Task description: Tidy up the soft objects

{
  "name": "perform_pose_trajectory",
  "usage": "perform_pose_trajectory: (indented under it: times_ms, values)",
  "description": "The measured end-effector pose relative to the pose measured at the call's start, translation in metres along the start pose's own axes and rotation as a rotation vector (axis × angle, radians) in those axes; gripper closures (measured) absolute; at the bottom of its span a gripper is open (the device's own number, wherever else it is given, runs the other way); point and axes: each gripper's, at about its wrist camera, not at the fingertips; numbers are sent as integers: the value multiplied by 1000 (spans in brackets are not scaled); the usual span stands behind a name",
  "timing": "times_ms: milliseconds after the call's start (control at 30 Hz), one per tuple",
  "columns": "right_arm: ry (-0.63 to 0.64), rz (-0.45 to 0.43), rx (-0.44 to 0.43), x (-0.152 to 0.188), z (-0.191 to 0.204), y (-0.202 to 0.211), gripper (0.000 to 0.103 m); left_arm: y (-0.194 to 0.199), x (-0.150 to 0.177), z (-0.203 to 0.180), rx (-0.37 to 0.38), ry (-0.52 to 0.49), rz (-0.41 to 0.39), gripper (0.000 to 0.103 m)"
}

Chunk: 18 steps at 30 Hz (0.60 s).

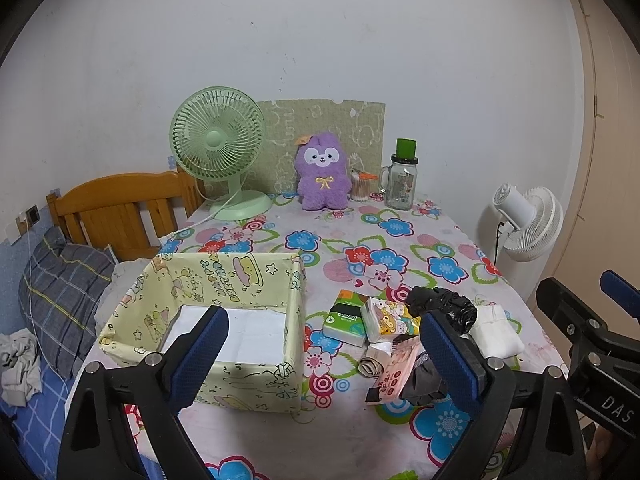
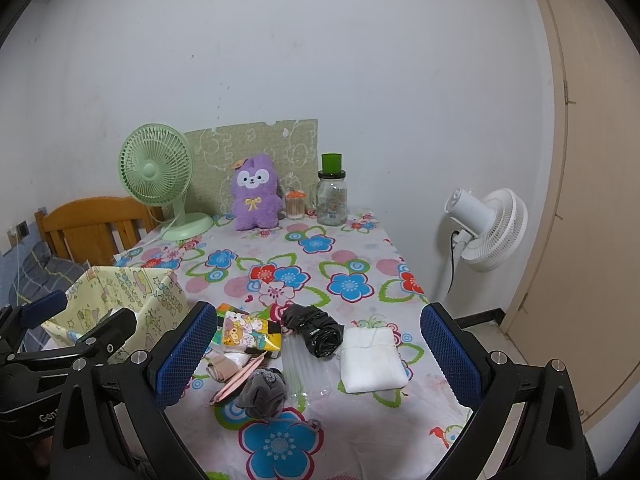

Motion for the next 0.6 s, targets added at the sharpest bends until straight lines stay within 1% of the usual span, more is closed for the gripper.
perform_pose_trajectory:
  times_ms: [300,600]
  values:
    - [6,11,6,-3,-8,-15,2,-17,-5,-15,21,-24,36,12]
    - [-3,32,5,-9,-26,-36,5,-38,-12,-39,56,-64,67,12]
Point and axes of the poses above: each gripper's, at about its wrist camera, not at the fingertips, and y roughly against the way its jaws point, z to its left, x to its underside, and after that the axes turned 9 degrees about -y, right-handed
